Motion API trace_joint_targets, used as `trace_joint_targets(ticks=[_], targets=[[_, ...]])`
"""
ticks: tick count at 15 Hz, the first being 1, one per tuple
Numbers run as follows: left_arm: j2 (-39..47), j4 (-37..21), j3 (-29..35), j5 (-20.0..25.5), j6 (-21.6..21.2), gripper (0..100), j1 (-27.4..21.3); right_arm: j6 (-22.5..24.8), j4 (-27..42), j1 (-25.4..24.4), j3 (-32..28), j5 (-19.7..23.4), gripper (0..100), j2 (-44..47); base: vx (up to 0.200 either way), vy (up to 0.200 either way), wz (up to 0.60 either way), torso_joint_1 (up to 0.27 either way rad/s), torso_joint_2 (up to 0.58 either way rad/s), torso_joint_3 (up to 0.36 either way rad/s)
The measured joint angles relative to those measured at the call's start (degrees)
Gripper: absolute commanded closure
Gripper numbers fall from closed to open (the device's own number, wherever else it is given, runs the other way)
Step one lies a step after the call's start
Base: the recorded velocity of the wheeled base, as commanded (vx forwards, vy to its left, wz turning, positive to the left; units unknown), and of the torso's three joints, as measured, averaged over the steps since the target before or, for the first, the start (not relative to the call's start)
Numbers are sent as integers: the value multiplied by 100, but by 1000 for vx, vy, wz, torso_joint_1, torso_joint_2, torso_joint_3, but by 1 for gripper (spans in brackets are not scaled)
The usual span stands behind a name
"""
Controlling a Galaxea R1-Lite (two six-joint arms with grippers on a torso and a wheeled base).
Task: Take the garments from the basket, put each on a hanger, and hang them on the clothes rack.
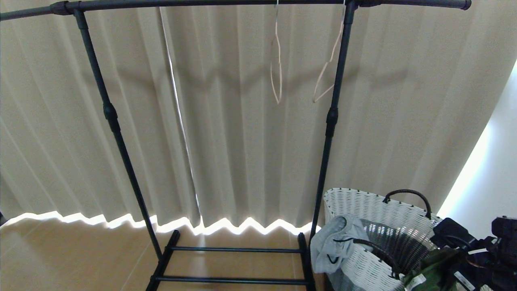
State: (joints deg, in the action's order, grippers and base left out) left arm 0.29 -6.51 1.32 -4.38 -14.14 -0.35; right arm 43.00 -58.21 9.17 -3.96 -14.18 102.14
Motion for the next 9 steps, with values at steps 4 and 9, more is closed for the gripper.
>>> trace_joint_targets(ticks=[4, 9], targets=[[0, 0, 0, 6, -9, 0, 2, -46, -280, 28, 361, 26, 100, -1045, 0, 0, 0, 0, 0, 0], [0, 0, 0, 90, -11, 0, 0, -433, 99, 39, 193, 46, 100, -2643, 0, 0, 0, 0, 0, 0]])
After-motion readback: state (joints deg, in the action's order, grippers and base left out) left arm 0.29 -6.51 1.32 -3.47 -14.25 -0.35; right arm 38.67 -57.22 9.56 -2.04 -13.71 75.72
